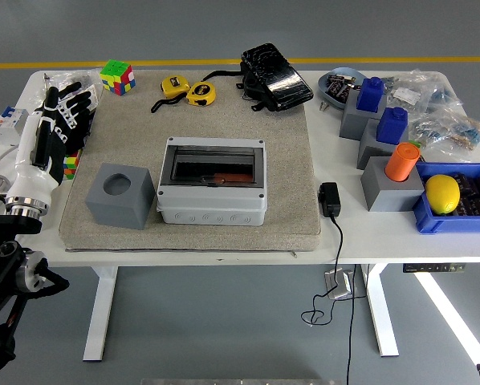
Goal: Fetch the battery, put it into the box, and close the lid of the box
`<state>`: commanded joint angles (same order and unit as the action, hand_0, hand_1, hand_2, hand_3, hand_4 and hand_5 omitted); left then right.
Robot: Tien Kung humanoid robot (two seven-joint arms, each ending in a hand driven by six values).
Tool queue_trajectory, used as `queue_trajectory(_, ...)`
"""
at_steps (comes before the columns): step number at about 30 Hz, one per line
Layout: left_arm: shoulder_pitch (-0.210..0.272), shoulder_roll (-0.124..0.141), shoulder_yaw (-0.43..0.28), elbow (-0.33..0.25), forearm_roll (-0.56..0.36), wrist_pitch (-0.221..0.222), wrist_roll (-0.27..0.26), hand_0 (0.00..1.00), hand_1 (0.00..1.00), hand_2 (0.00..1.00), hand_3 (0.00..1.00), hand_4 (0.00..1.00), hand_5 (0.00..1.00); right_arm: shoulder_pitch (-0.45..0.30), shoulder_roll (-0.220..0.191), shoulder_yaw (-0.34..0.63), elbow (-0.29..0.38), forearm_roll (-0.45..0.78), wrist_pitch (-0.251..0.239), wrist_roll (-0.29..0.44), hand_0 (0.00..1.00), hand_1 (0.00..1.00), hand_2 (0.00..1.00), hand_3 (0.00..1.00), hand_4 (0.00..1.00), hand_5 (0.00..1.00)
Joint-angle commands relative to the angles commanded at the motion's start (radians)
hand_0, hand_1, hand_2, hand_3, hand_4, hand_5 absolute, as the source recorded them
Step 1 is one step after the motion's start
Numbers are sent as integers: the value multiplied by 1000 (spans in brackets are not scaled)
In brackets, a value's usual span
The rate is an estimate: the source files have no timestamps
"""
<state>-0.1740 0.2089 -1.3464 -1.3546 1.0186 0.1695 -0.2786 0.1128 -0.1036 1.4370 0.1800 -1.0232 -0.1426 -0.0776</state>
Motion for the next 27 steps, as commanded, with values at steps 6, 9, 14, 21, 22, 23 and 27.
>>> queue_trajectory(6, -1, 0, -3, -4, 7, 6, -4, 808, 824, 791, 789, 998, 923, 1, 0, 2, 0, -1, 0, 0, 837, 780, 766, 800, 998, 998)
queue_trajectory(9, 0, 1, -1, -6, 17, 10, -4, 808, 824, 791, 789, 998, 923, 3, -1, 4, 0, -1, -1, 0, 837, 780, 766, 800, 998, 998)
queue_trajectory(14, 1, -1, -3, -6, 39, 12, -2, 813, 875, 846, 833, 998, 867, 3, 1, 7, 0, -3, -1, 1, 837, 780, 766, 800, 998, 998)
queue_trajectory(21, 1, -2, -6, -3, 38, 9, -6, 834, 894, 869, 851, 998, 856, 4, 1, 10, 0, -6, -2, 0, 837, 780, 766, 800, 998, 998)
queue_trajectory(22, 1, -2, -7, -3, 38, 9, -8, 901, 957, 926, 891, 998, 842, 4, 1, 12, 0, -7, -2, 0, 837, 780, 766, 800, 998, 998)
queue_trajectory(23, 1, -2, -7, -3, 38, 9, -8, 901, 957, 926, 891, 998, 842, 4, 1, 13, 0, -8, -2, 0, 837, 780, 766, 800, 998, 998)
queue_trajectory(27, 1, -3, -6, 0, 45, 0, -14, 901, 957, 926, 891, 998, 842, 4, 0, 13, 0, -9, -3, 0, 837, 780, 766, 800, 998, 998)
